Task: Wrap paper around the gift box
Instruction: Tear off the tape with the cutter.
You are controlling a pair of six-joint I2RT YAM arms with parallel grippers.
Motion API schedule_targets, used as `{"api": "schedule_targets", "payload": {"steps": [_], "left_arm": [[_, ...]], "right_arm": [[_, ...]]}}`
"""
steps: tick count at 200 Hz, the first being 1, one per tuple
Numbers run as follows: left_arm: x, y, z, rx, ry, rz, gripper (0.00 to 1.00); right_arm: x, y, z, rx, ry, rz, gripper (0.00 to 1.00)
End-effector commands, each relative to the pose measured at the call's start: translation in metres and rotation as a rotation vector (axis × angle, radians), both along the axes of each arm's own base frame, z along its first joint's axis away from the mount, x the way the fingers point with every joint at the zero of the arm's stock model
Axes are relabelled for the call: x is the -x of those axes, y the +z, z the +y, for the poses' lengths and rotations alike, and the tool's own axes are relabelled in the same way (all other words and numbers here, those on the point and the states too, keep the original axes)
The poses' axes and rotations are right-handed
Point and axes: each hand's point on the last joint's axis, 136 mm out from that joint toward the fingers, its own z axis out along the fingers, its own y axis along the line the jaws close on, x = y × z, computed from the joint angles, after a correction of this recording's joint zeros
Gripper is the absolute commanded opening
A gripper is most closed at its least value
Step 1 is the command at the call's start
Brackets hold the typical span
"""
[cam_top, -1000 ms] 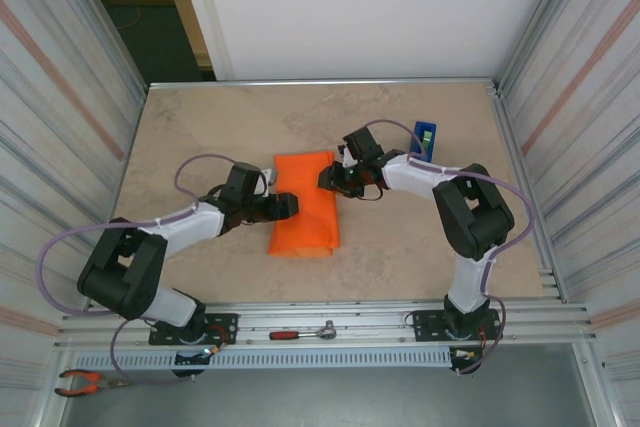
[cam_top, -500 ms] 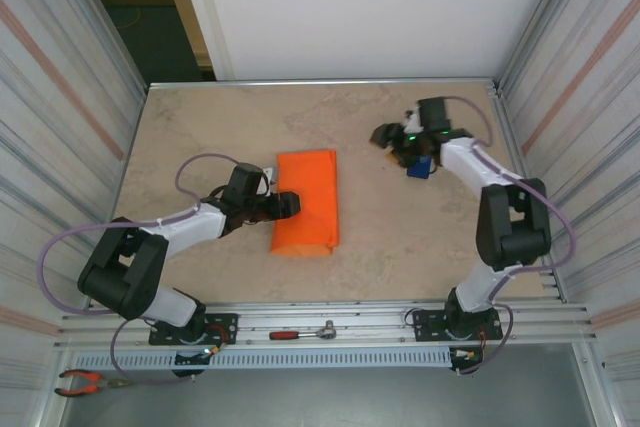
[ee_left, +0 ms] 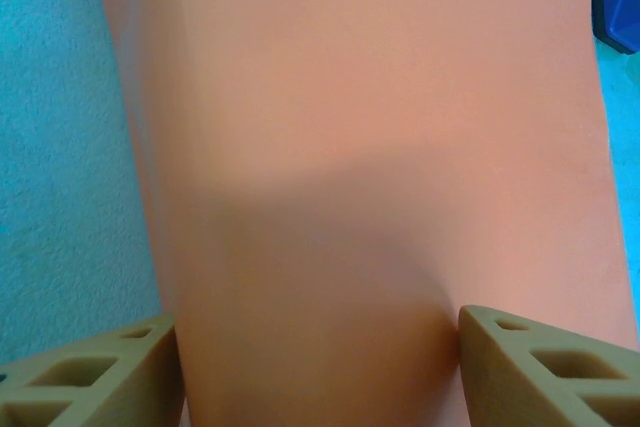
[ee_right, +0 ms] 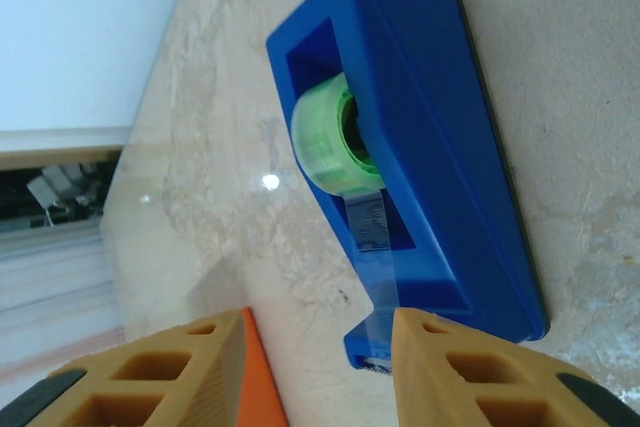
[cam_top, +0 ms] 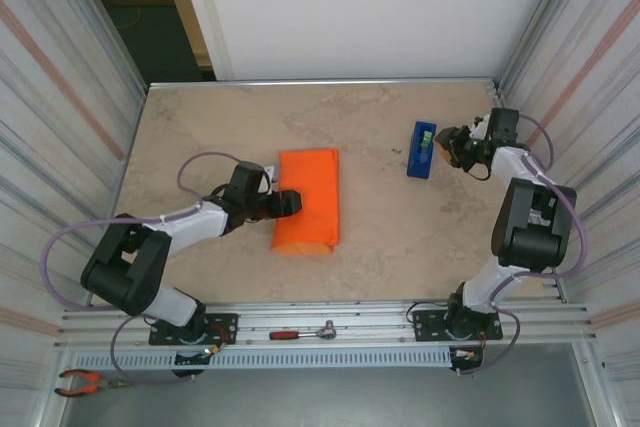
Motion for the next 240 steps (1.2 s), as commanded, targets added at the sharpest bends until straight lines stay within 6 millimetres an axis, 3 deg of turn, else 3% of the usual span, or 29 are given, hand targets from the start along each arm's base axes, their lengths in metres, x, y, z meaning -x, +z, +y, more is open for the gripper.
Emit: {"api": "schedule_targets", "payload": {"steps": [1, 30, 116, 240], "left_arm": [[0.040, -0.064, 0.038, -0.222, 0.017, 0.194, 0.67], [0.040, -0.064, 0.038, -0.227, 0.016, 0.193, 0.67], [0.041, -0.066, 0.039, -0.232, 0.015, 0.200, 0.67], [0.043, -0.067, 0.040, -0.237, 0.014, 0.208, 0.67]], "right_arm": [[0.000, -0.009, 0.007, -0.019, 0.061, -0.003, 0.37], [0.000, -0.023, 0.010, -0.039, 0.072, 0.017, 0.32], [-0.001, -0.051, 0.029, -0.049, 0.131, 0.068, 0.32], [-0.009, -0.048, 0.032, -0.068, 0.147, 0.041, 0.22]]}}
